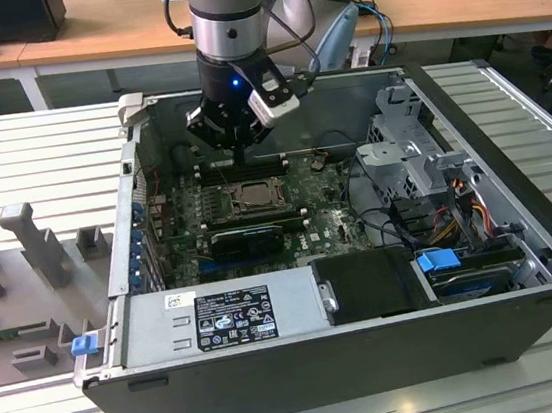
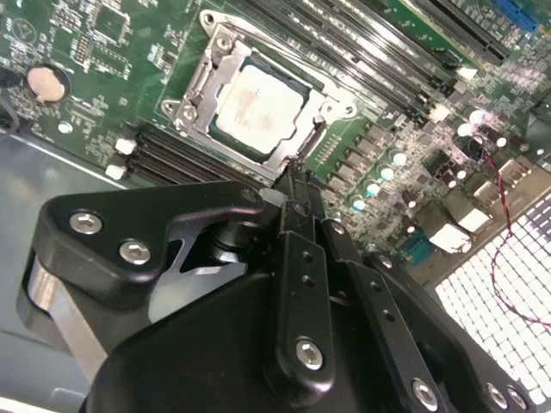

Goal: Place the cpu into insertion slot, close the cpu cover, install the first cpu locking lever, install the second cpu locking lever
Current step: 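Install the first cpu locking lever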

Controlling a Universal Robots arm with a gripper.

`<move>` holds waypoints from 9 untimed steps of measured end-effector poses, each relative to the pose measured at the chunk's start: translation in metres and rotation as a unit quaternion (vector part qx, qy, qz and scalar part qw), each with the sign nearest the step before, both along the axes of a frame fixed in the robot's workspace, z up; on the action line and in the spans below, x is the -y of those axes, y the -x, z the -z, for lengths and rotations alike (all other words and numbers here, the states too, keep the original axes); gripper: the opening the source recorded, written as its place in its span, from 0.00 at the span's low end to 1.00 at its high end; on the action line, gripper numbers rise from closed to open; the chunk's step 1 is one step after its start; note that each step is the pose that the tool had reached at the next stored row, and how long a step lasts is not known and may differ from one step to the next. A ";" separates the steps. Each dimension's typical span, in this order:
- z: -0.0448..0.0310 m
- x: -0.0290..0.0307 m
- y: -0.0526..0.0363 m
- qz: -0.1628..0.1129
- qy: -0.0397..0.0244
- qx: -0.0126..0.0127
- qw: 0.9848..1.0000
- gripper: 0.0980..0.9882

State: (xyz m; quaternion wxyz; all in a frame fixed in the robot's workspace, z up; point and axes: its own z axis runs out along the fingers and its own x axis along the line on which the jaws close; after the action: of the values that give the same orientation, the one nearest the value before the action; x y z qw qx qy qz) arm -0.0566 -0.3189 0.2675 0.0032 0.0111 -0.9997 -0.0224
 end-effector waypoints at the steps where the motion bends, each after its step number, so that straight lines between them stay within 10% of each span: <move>1: 0.0003 0.0000 0.0030 0.000 0.000 0.000 1.000 0.01; 9: 0.0015 0.0001 0.0158 -0.001 0.000 0.002 1.000 0.01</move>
State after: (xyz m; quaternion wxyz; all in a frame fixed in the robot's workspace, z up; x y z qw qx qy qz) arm -0.0723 -0.3190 0.2660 0.0008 0.0119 -0.9997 -0.0222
